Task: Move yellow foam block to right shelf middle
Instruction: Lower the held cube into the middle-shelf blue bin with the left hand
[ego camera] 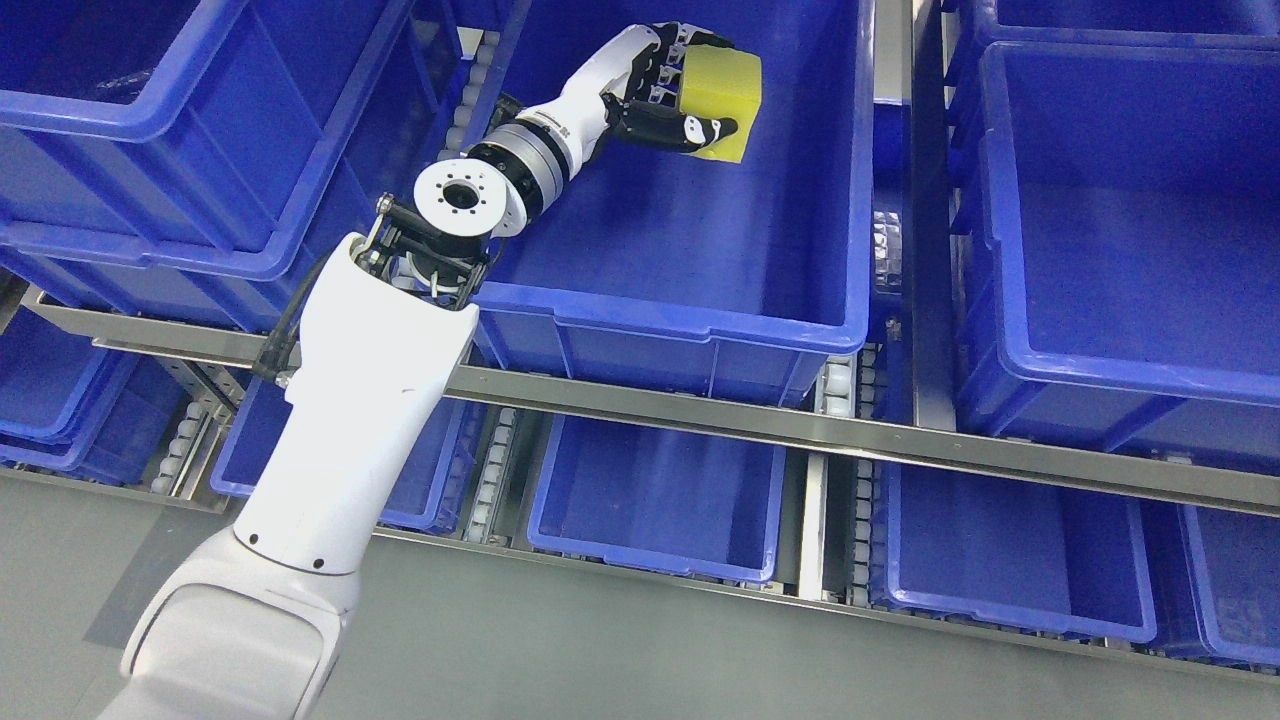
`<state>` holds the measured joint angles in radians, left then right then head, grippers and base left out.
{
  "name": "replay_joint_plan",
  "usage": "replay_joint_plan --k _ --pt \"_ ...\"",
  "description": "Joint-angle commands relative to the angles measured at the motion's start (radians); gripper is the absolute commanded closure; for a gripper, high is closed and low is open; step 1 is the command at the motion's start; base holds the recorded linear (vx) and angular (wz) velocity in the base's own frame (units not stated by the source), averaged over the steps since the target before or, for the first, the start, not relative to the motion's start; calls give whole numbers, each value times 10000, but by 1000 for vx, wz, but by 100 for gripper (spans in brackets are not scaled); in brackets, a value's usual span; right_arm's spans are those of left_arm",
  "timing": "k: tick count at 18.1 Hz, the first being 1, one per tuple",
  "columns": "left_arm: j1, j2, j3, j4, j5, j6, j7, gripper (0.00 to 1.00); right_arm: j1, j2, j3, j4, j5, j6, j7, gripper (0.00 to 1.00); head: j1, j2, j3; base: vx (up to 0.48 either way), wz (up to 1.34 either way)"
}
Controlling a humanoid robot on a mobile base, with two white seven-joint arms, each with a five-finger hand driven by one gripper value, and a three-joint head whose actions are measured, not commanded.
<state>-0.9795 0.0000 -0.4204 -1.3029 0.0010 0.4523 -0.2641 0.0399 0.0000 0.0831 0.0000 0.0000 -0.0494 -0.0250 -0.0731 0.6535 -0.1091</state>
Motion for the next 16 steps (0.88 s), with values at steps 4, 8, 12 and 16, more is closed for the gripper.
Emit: replay_joint_plan --k 4,8,12,16 --pt "-23 175 31 159 -240 -933 -13 0 0 -175 -3 -174 77 49 -11 0 0 0 0 0 0" --pt "-8 175 15 53 -302 -949 -135 38 0 -175 -3 -174 77 49 -11 0 0 0 0 0 0" --pt "436 175 752 -102 -317 -2037 -673 100 0 -175 -3 -174 92 49 -11 0 0 0 0 0 0" --pt "438 175 676 188 -378 -1977 -672 46 0 -175 -3 -174 77 49 -11 0 0 0 0 0 0"
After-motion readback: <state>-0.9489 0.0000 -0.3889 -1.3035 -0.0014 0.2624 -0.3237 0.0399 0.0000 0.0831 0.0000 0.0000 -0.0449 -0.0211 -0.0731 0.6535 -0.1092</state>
